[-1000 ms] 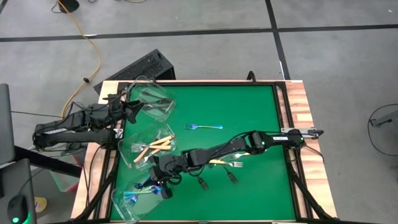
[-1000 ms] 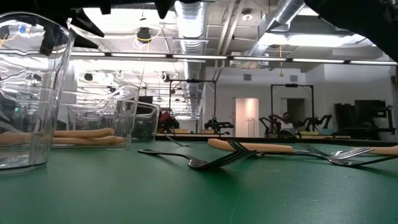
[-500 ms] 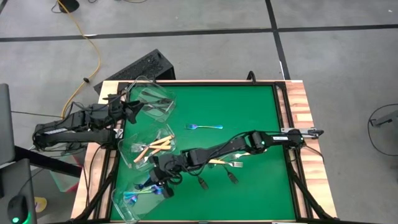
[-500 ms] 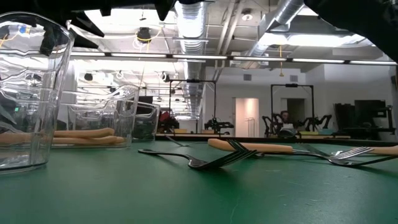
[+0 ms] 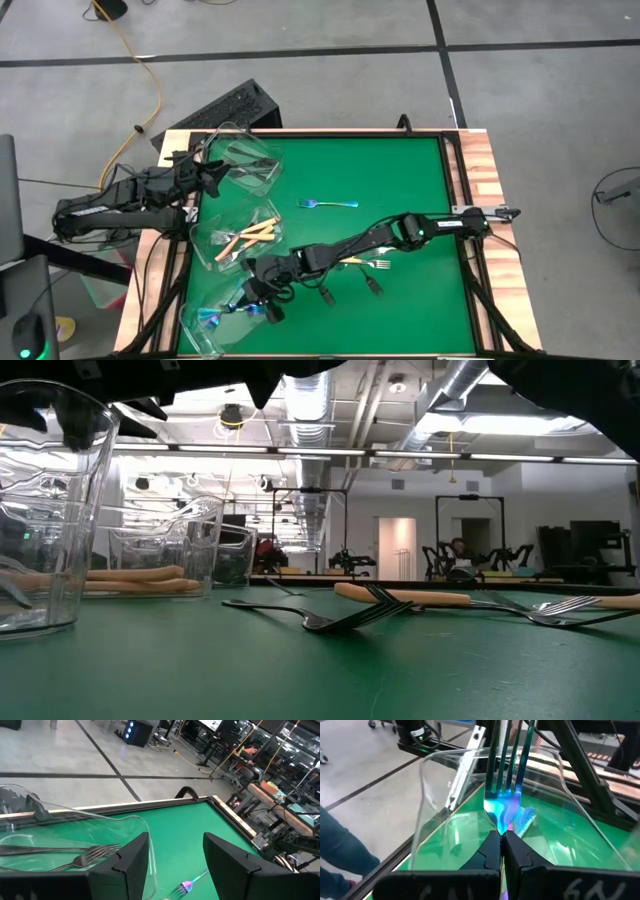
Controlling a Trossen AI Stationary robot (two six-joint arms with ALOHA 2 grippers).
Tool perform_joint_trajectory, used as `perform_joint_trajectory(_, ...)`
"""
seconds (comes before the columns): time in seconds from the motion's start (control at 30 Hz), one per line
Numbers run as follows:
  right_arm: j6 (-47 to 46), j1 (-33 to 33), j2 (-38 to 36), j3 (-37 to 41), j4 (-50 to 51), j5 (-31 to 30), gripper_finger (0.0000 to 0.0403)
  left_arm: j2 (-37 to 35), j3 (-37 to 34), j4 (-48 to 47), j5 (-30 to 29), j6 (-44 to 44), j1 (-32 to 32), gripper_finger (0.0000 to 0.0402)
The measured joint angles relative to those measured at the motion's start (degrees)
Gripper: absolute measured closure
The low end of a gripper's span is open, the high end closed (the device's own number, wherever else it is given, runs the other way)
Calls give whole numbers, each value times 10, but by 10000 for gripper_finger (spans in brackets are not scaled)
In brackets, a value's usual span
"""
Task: Sort silverware by color (type)
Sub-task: Put the blue fork into the bottom transparent bin
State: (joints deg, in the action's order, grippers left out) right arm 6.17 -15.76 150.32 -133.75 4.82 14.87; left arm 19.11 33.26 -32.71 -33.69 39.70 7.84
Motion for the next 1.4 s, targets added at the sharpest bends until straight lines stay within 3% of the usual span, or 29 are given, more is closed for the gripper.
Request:
perform_joint_trajectory(0.87, 14, 2, 0, -1, 11, 2, 389, 0, 0, -19, -8, -10, 0, 230)
perform_joint_trajectory(1.4, 14, 9, 0, -1, 25, 2, 364, 0, 0, -27, -12, -11, 0, 230)
